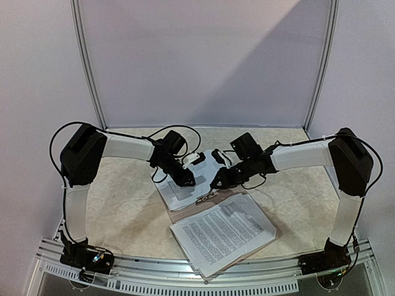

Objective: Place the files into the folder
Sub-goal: Clamp the file and folder together.

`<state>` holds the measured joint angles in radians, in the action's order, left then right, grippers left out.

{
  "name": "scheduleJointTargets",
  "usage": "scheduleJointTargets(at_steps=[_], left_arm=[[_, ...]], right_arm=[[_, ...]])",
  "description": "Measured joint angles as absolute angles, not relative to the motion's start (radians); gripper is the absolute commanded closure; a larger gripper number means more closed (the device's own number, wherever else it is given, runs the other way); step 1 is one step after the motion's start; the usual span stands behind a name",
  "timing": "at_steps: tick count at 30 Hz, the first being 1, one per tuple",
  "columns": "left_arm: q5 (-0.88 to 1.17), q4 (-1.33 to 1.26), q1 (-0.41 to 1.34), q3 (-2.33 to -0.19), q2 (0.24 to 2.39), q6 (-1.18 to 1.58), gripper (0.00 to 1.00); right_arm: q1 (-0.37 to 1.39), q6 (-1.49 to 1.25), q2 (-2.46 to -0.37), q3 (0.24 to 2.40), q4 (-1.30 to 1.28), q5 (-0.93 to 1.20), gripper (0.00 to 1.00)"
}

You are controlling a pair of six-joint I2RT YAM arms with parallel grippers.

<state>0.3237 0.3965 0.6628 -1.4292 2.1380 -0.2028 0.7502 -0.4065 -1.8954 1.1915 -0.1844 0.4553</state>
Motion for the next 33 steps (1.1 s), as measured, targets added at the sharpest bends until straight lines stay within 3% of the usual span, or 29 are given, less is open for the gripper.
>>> scheduleJointTargets(at_steps=[10, 33], left_arm=[[0.324, 0.398, 0.663, -1.431, 2.139, -0.208, 0.70], [0.301, 0.405, 0.666, -1.438, 2.143, -0.215, 0.70]], right_arm=[[0.752, -0.403, -1.896, 1.192, -0.210, 0.445, 0.98], [0.717, -0.402, -1.969, 1.150, -0.061, 0.411, 1.00]])
